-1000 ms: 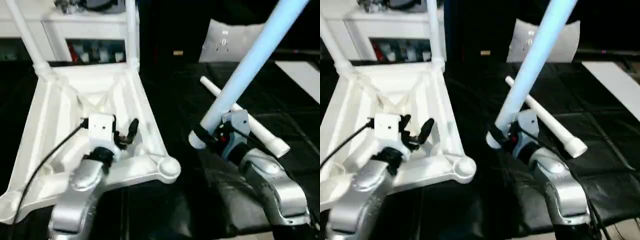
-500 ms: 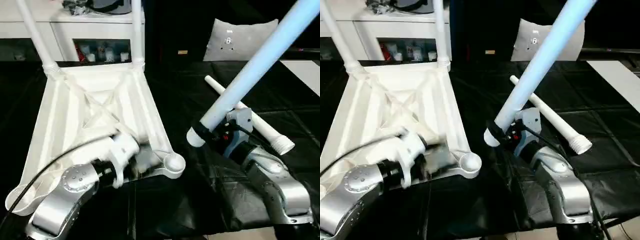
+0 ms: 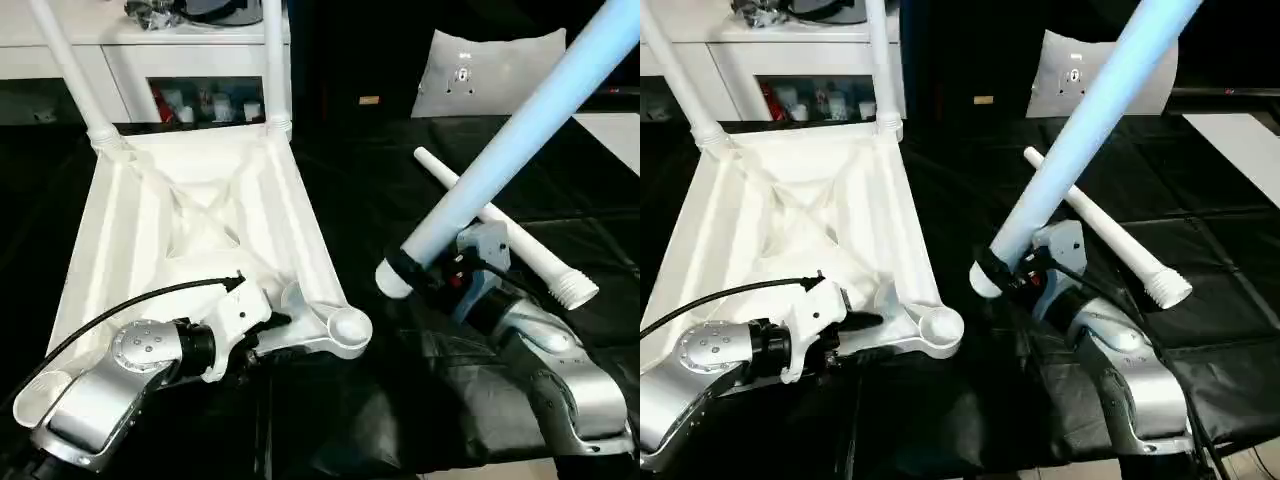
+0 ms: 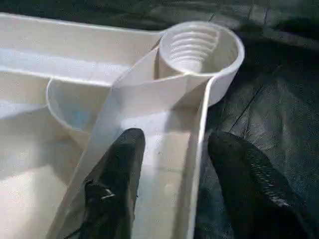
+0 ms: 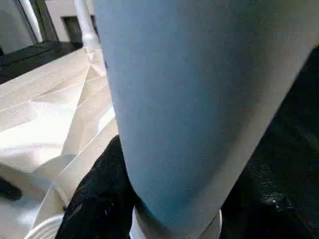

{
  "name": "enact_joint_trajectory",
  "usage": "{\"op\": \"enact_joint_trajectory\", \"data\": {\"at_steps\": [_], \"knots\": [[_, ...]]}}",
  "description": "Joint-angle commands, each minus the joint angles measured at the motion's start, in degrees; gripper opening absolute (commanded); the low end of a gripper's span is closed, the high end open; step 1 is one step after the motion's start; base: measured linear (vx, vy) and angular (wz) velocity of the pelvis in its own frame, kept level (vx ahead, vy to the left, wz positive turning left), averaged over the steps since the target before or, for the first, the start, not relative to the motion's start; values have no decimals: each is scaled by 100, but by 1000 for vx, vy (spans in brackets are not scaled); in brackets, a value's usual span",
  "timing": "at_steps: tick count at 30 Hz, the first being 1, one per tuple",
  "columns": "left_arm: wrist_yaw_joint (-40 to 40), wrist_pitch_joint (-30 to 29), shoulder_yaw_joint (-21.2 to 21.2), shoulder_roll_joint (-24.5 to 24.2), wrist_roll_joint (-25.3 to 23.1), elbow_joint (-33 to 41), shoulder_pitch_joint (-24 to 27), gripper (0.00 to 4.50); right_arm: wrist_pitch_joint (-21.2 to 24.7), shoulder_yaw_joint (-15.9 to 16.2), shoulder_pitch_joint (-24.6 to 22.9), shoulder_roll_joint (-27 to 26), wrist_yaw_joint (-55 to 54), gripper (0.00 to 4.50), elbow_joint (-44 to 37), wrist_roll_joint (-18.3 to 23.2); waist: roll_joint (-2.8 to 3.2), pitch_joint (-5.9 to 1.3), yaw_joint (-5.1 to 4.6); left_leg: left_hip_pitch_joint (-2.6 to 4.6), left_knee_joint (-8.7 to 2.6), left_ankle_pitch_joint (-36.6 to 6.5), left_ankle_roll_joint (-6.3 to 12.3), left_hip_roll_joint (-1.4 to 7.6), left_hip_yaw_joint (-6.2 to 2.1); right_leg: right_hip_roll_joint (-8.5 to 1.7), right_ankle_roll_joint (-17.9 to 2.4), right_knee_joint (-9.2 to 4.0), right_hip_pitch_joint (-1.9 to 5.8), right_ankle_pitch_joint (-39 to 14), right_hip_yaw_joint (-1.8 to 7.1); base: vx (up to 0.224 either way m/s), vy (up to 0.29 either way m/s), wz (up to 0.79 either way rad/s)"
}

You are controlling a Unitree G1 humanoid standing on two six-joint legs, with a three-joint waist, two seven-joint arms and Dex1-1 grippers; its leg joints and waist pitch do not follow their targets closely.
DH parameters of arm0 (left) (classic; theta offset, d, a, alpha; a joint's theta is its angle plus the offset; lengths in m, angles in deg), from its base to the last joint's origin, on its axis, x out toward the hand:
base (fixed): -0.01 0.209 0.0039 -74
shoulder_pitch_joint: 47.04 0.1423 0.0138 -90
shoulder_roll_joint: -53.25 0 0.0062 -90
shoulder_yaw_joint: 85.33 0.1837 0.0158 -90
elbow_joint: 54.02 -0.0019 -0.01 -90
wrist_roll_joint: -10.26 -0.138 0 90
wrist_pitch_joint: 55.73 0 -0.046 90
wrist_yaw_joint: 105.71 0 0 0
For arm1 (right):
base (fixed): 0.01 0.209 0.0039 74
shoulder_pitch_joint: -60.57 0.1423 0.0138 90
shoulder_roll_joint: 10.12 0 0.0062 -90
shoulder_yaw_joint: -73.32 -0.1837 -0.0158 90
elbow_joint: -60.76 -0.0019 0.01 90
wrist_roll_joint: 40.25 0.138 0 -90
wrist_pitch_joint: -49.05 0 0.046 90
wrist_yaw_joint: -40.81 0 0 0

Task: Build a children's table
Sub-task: Insert table leg to table base

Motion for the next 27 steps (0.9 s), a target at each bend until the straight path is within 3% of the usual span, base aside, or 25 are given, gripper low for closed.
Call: {"op": "enact_joint_trajectory", "data": {"at_steps": [1, 7, 8, 10, 11, 12, 13, 14, 16, 17, 18, 19, 20, 21, 24, 27], "knots": [[-90, 81, 104, -66, -77, -70, -74, 206, 136, -16, -11, 27, 62, 190, -266, 160, 76, -306, 18, -8, -546, -735, 142, 549, -205, -621, -1434, -412, 248, -1079, 374, 0, 0, 0], [-99, 124, 92, -19, -156, -158, -133, 164, -47, 13, -75, 100, 225, 190, -452, 194, 137, -260, 15, -17, -555, -738, 175, 556, -201, -626, -1435, -424, 232, -1017, 381, 0, 0, 0], [-104, 130, 82, -18, -155, -155, -121, 158, -33, 0, -81, 91, 210, 190, -474, 205, 186, -223, 21, -22, -562, -799, 169, 548, -206, -627, -1432, -434, 220, -1093, 385, 0, 0, 0], [-65, 145, 90, -9, -216, -210, -119, 139, -71, 14, -106, 112, 233, 190, -489, 178, 164, -220, 11, -19, -566, -889, 170, 552, -207, -630, -1404, -449, 226, -1241, 387, 0, 0, 0], [-42, 167, 94, -6, -241, -246, -116, 127, -84, 31, -124, 120, 242, 190, -505, 164, 252, -192, 23, -18, -572, -946, 162, 547, -222, -634, -1388, -447, 213, -1376, 385, 0, 0, 0], [-41, 207, 98, -14, -255, -262, -93, 118, -104, 64, -155, 138, 261, 190, -538, 135, 272, -201, 14, -5, -564, -1021, 153, 544, -219, -634, -1361, -470, 214, -1500, 387, 0, 0, 0], [-45, 237, 100, -20, -259, -267, -73, 104, -114, 87, -178, 148, 274, 190, -564, 118, 238, -206, 9, 0, -562, -1002, 162, 546, -210, -632, -1355, -490, 214, -1487, 387, 0, 0, 0], [-61, 271, 104, -26, -254, -252, -46, 94, -109, 115, -205, 161, 281, 190, -604, 99, 297, -194, 9, -16, -568, -963, 176, 546, -222, -627, -1356, -465, 220, -1442, 388, 0, 0, 0], [-63, 383, 121, -14, -267, -238, 8, 74, -111, 160, -242, 194, 289, 190, -663, 66, 282, -209, -14, -44, -557, -842, 252, 539, -216, -627, -1361, -476, 241, -1359, 382, 0, 0, 0], [-45, 410, 127, -2, -280, -240, 33, 68, -112, 171, -253, 201, 288, 190, -677, 59, 245, -218, -21, -46, -553, -816, 277, 535, -207, -623, -1352, -481, 246, -1393, 382, 0, 0, 0], [-31, 416, 141, 13, -295, -242, 32, 59, -107, 163, -241, 211, 293, 190, -674, 63, 266, -221, -15, -45, -547, -772, 296, 532, -208, -634, -1347, -477, 246, -1419, 386, 0, 0, 0], [-2, 465, 176, 29, -343, -252, 57, 59, -96, 158, -223, 215, 291, 190, -676, 69, 216, -246, -23, -41, -541, -736, 328, 533, -197, -625, -1319, -496, 249, -1515, 379, 0, 0, 0], [0, 485, 179, 26, -353, -255, 72, 48, -97, 164, -227, 209, 286, 190, -682, 66, 253, -236, -10, -45, -540, -715, 331, 538, -208, -641, -1308, -487, 246, -1568, 380, 0, 0, 0], [3, 550, 223, 45, -407, -311, 109, 30, -103, 204, -193, 192, 309, 190, -657, 69, 234, -237, -16, -40, -544, -747, 328, 540, -199, -629, -1252, -505, 228, -1713, 371, 0, 0, 0], [25, 600, 293, 94, -487, -427, 59, 12, -150, 239, -131, 188, 340, 190, -566, 56, 290, -232, -27, -29, -563, -839, 299, 554, -213, -619, -1215, -509, 205, -1727, 364, 0, 0, 0], [-12, 724, 350, 112, -566, -571, -34, 5, -85, 291, -64, 165, 354, 190, -586, 137, 273, -252, -36, -55, -558, -725, 310, 547, -213, -635, -1243, -477, 233, -1498, 372, 0, 0, 0]]}}
